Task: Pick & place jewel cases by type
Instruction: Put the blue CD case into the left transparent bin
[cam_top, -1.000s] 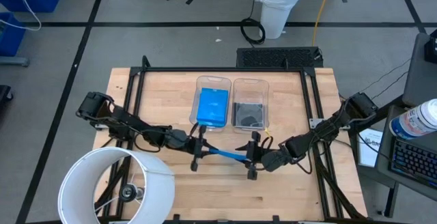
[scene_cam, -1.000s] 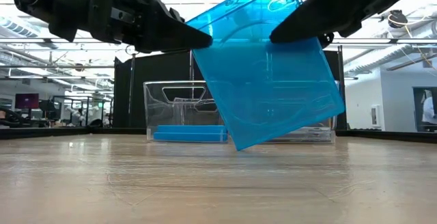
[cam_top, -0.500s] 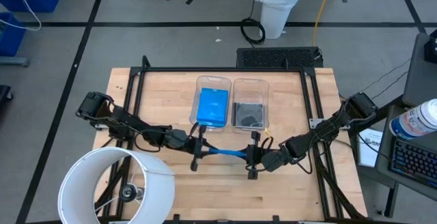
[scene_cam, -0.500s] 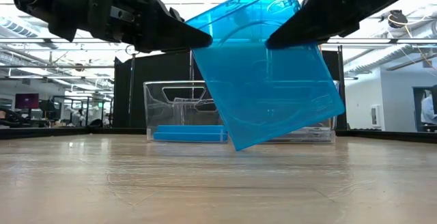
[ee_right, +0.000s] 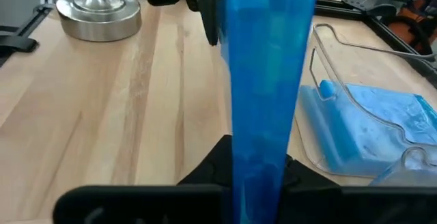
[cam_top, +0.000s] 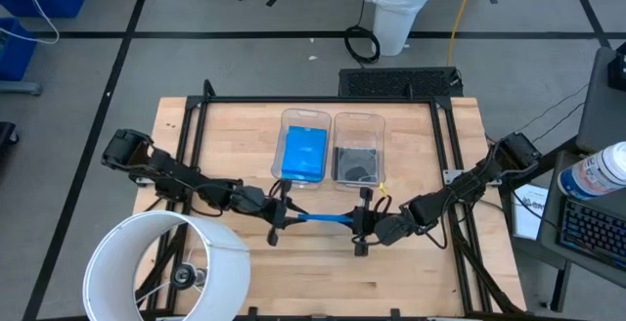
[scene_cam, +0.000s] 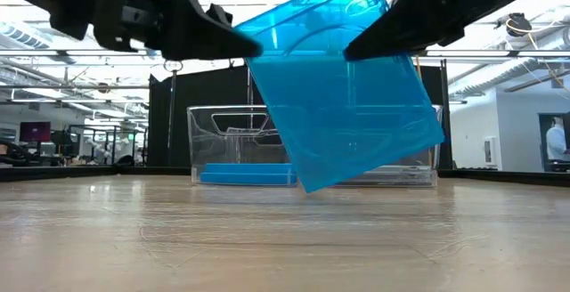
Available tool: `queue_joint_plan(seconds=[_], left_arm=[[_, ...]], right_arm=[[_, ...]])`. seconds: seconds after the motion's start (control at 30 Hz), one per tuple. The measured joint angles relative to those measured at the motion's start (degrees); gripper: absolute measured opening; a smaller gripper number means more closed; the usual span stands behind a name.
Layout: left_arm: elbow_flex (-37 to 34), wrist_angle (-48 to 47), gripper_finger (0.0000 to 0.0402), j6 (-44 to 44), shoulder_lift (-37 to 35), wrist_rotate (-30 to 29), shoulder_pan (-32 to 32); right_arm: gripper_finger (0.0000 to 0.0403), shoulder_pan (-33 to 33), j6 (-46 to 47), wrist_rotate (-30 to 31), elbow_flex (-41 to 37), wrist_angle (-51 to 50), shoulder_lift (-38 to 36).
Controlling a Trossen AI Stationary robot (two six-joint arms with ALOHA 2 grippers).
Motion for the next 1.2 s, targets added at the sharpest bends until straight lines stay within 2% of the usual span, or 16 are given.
queue_joint_plan(seconds=[0.13,0.27,0.53,0.73,0.93,1.0,1.1,1.2], left_arm=[[-0.02,-5.81,0.0133,0.00,-3.09,-0.70,0.03],[0.04,-10.62,0.0168,-0.04,-4.49,-3.24,0.05],[0.03,-15.75,0.0212,-1.10,-4.40,-6.36,0.07],[0.03,-18.49,0.0212,-2.56,-4.38,-5.78,0.07],[0.03,-19.97,0.0200,-4.80,-4.38,-5.73,0.07],[0.03,-19.98,0.0196,-5.53,-4.38,-5.73,0.09],[0.03,-20.56,0.0190,-6.46,-4.38,-5.75,0.09],[0.03,-21.23,0.0186,-6.39,-4.38,-5.75,0.09]], right_arm=[[0.0025,0.06,-0.03,3.51,0.00,-0.31,-0.04],[0.0012,0.16,-3.08,7.17,-0.11,-0.93,-1.14],[0.0029,-1.52,-9.93,7.10,-0.09,0.35,-10.72],[0.0012,-1.55,-15.45,4.39,-0.07,1.65,-17.90],[0.0022,-4.03,-16.20,11.77,-0.07,4.58,-21.46],[0.0033,-5.44,-14.08,12.04,-0.07,5.04,-22.13],[0.0037,-8.52,-8.30,8.95,-0.07,5.84,-22.65],[0.0026,-12.67,-2.29,1.69,-0.07,7.82,-22.80]])
